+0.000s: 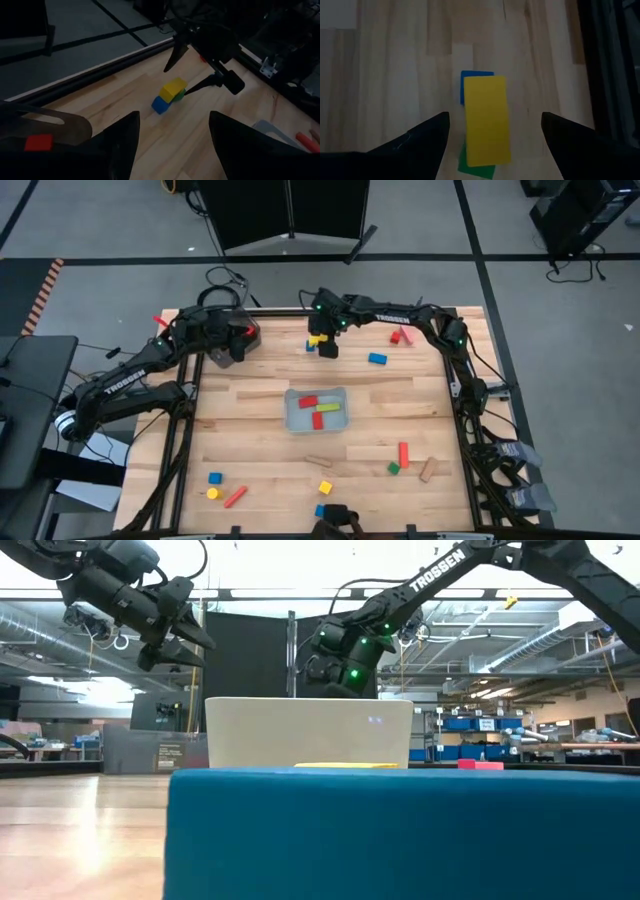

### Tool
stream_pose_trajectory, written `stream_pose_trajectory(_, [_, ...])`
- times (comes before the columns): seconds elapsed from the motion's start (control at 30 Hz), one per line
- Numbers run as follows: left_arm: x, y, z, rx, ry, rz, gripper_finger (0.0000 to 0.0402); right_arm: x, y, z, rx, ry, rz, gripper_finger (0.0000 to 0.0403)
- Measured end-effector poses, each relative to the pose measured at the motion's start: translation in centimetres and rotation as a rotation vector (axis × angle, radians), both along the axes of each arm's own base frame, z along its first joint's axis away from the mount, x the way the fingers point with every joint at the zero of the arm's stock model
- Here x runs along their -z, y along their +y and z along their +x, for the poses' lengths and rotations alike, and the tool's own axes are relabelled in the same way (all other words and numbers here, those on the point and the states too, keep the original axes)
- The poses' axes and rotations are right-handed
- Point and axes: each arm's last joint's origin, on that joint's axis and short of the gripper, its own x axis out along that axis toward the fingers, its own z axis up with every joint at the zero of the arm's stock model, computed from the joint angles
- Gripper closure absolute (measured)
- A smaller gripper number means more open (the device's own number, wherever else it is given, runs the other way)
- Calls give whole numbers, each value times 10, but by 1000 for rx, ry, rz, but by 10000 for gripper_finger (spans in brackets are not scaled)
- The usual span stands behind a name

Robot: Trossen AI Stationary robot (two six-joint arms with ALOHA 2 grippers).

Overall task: Sort blocks by size
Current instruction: Put the yellow arch block into the gray bin

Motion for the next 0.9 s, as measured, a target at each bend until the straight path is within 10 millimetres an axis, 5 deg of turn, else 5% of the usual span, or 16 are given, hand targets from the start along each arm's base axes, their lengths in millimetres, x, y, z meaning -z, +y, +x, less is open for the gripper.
stream_pose_trajectory(0.57, [0,0,0,2,3,4,156,24,-3,2,-11,43,47,81])
stream_pose_trajectory(0.9, [0,0,0,3,6,7,157,30,-4,4,-12,43,46,159])
